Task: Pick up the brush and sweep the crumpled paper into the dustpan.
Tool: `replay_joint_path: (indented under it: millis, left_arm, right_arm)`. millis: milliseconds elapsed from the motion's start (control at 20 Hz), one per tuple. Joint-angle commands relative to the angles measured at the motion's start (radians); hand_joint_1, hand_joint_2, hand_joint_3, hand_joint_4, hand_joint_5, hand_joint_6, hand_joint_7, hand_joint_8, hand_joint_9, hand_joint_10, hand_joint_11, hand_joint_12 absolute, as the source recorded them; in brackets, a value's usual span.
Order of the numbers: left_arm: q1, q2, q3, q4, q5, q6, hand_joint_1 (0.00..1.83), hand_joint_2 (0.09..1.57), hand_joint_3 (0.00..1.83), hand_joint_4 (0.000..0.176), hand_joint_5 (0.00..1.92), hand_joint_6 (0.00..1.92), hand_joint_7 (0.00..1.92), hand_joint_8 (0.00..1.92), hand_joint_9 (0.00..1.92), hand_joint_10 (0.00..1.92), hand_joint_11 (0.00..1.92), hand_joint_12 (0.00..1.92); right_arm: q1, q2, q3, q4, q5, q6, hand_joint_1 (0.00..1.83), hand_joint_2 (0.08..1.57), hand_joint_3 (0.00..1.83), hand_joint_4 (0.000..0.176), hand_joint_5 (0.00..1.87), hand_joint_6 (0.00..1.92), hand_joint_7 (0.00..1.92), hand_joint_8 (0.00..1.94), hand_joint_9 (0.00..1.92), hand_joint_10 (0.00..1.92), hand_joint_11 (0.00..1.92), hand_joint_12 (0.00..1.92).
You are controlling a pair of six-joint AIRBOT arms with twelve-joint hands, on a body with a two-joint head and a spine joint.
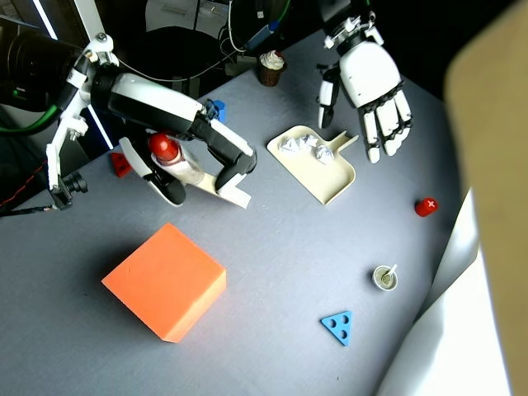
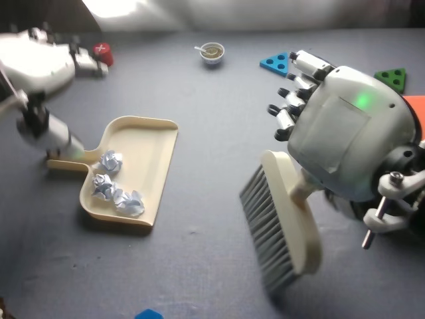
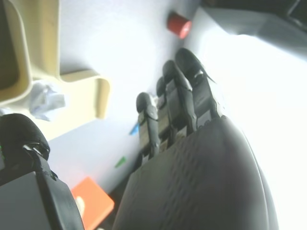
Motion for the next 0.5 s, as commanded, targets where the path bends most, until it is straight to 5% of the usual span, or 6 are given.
replay_joint_path:
  millis: [0,100,300,450]
  left_arm:
    - [-0.022,0.009,-0.001,0.022,-0.044,0.021,0.93,0.91,0.01,0.092,0.32,0.01,0.22,0.0,0.26,0.0,0.0,0.7]
    - [-0.044,0.026,-0.019,0.018,-0.021,0.025,0.93,0.91,0.0,0.087,0.32,0.01,0.22,0.01,0.27,0.01,0.01,0.7]
    - [-0.07,0.07,-0.073,0.01,-0.014,0.041,0.94,0.9,0.0,0.085,0.32,0.01,0.23,0.01,0.3,0.01,0.05,0.71]
    - [-0.106,0.081,-0.094,-0.02,0.005,0.094,0.88,0.92,0.0,0.096,0.22,0.01,0.18,0.0,0.26,0.0,0.02,0.69]
  right_arm:
    - [0.005,0.021,-0.013,-0.071,-0.072,-0.003,0.52,0.86,0.0,0.0,0.28,0.0,0.35,0.01,0.37,0.02,0.24,0.47]
    - [0.004,0.055,-0.033,-0.071,-0.03,0.03,0.47,0.83,0.0,0.0,0.12,0.0,0.18,0.0,0.19,0.0,0.25,0.13]
    - [0.004,0.144,-0.065,-0.078,0.099,0.134,0.43,0.8,0.0,0.0,0.07,0.0,0.12,0.0,0.14,0.0,0.2,0.06]
    - [0.009,0.222,-0.066,-0.162,0.228,0.348,0.26,0.81,0.0,0.0,0.02,0.0,0.06,0.0,0.07,0.0,0.14,0.03]
